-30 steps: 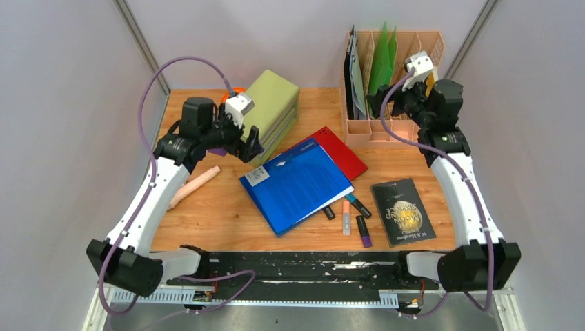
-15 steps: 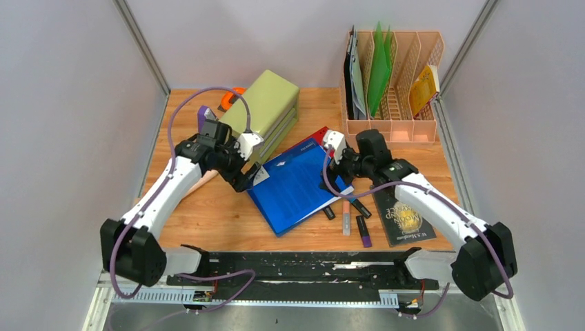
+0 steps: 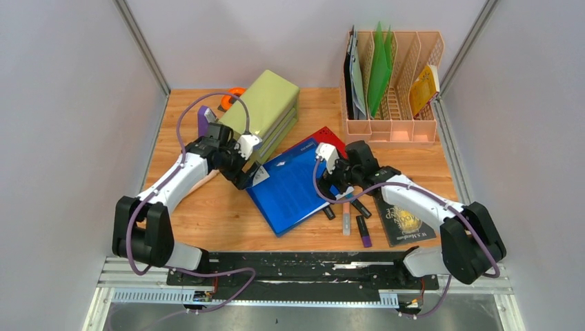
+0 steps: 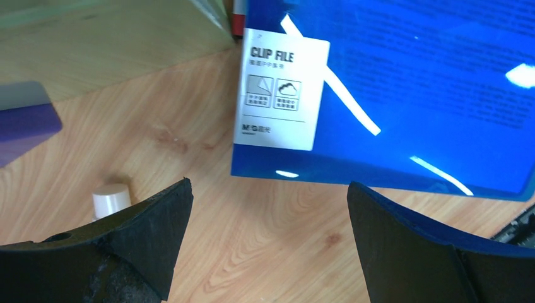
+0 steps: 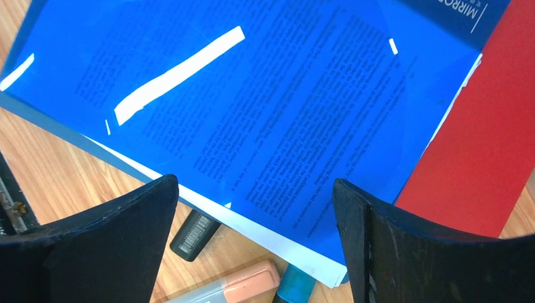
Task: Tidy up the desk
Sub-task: Place the folder in the storage box, then pick up the folder from the center of the board.
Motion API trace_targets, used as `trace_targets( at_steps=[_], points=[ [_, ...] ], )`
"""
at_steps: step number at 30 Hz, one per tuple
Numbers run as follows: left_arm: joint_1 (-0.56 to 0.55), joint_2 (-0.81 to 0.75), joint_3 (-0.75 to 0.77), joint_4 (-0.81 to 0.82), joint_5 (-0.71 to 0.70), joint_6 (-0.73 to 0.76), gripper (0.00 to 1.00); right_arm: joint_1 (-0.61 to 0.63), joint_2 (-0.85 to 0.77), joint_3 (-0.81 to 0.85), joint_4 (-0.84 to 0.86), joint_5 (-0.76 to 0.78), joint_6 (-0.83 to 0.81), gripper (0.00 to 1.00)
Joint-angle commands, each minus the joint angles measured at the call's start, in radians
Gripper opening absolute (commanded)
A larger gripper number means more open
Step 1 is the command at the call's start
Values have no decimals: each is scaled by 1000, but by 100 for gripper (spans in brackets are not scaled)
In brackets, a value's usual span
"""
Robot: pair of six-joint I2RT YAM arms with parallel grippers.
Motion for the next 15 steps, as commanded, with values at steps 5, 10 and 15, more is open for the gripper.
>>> trace_targets(
  at_steps=[5,10,15],
  points=[
    [64,21,-59,139,111,32,100,11,19,-52,121,27,-5,92],
    [71,39,-125,221,153,32,100,22,21,-70,137,51,-30,91],
    [91,79,-141,283,160,1,100,41,33,-83,152,61,-41,91]
  ],
)
